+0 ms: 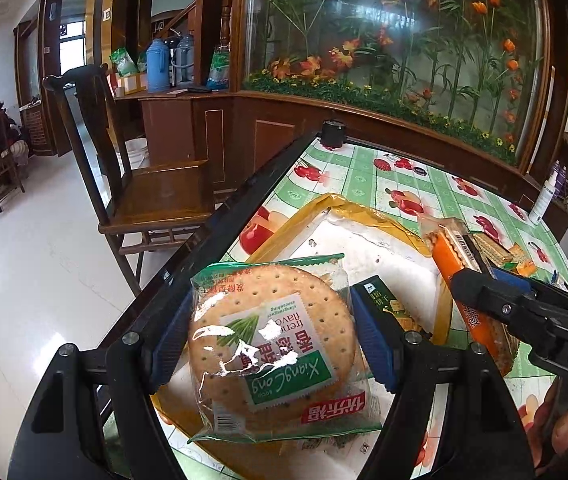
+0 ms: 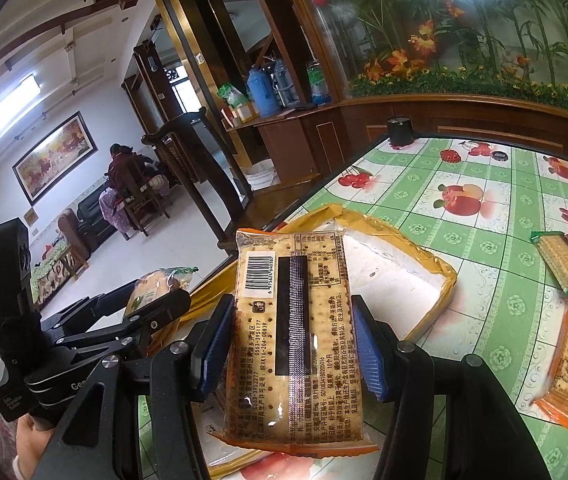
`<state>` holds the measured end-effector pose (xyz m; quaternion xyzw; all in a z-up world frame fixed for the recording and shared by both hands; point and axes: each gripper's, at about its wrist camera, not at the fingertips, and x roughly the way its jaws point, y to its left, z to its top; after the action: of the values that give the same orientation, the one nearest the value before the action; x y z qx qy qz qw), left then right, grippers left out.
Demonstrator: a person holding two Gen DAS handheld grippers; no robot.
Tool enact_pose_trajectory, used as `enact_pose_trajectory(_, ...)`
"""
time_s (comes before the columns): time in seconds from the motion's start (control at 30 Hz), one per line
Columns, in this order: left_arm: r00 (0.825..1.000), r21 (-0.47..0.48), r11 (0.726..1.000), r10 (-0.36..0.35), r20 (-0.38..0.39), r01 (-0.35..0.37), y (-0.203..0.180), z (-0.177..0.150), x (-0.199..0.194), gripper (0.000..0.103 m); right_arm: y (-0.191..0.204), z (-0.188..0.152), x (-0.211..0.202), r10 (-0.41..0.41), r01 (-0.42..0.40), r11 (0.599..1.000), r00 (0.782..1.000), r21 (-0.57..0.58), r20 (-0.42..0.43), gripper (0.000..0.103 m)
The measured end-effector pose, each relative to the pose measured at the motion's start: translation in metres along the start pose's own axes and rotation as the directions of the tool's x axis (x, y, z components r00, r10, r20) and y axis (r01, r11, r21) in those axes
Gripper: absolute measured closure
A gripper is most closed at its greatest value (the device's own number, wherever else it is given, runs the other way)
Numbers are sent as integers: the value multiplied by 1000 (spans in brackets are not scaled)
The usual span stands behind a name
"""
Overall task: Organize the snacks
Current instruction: 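Lower both packs into the tray beside the green pack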
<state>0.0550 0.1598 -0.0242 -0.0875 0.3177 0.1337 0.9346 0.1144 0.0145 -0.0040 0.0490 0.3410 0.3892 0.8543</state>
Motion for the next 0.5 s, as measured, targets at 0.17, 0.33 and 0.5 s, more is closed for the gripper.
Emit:
enact_pose_trajectory(0.17, 1000, 7, 1000, 10, -5, -10, 0, 2, 6, 27, 2, 1, 4, -13, 13, 1000, 1000, -7, -4, 46)
enact_pose_trajectory(0.33, 999, 15, 1000, 22, -23, -22, -1, 3, 19, 27, -4, 2, 16, -25, 25, 1000, 999, 1, -23, 46)
enact_pose_trajectory(0.5, 998, 29, 999, 28, -53, -26, -4, 2, 32, 27, -6, 3, 29, -44, 43, 999, 998, -5, -44, 46)
